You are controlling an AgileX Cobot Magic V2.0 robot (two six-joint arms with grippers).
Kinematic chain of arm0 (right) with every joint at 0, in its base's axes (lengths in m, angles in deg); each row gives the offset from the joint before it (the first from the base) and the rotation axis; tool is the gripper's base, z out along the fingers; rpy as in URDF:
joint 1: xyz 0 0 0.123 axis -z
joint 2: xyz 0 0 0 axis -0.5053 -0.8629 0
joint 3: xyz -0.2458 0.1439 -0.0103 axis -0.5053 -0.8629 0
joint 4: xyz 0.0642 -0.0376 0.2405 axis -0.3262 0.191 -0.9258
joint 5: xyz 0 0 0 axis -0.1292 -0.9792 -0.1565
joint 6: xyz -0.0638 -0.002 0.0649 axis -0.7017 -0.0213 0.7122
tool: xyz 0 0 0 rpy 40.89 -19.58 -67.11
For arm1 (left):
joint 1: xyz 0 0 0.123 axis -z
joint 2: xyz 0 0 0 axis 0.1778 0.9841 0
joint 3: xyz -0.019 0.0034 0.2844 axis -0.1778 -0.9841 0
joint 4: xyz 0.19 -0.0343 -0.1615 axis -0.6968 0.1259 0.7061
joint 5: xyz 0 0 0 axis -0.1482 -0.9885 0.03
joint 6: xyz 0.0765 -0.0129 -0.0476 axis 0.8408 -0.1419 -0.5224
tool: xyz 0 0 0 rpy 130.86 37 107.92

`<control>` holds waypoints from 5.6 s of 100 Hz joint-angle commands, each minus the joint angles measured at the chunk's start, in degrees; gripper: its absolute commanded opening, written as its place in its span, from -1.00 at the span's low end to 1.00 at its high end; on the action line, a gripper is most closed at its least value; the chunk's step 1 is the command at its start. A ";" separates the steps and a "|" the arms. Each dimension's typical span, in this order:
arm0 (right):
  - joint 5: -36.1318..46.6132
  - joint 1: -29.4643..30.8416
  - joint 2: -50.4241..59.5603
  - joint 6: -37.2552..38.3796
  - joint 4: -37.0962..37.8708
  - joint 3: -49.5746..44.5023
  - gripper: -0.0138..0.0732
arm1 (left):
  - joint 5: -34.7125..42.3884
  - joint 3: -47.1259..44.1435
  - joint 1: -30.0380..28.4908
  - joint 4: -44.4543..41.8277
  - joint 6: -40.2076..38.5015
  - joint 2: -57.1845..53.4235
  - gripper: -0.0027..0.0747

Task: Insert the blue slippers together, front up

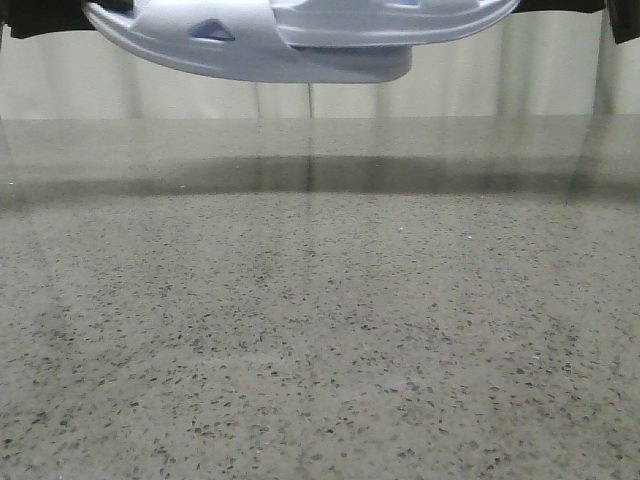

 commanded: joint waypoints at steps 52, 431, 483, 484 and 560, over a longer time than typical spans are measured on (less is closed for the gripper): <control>-8.22 15.57 8.53 1.73 -2.38 1.80 -0.45 | -7.50 1.74 -3.55 1.85 -0.04 -2.08 -0.89; 54.00 -22.86 54.05 1.09 8.62 -49.07 -0.88 | 75.17 -42.09 31.79 -19.17 10.39 -55.01 -0.89; 53.98 -22.86 54.05 1.09 8.62 -49.07 -0.88 | 76.57 -44.06 31.54 -42.83 -2.09 -56.04 -0.89; 53.98 -22.86 54.05 1.09 8.62 -49.07 -0.88 | 76.84 -44.20 31.54 -44.87 -3.61 -55.98 -0.89; 53.77 -22.86 54.05 1.09 8.62 -49.07 -0.88 | 63.82 -64.20 1.32 -80.58 -45.53 -86.08 -0.89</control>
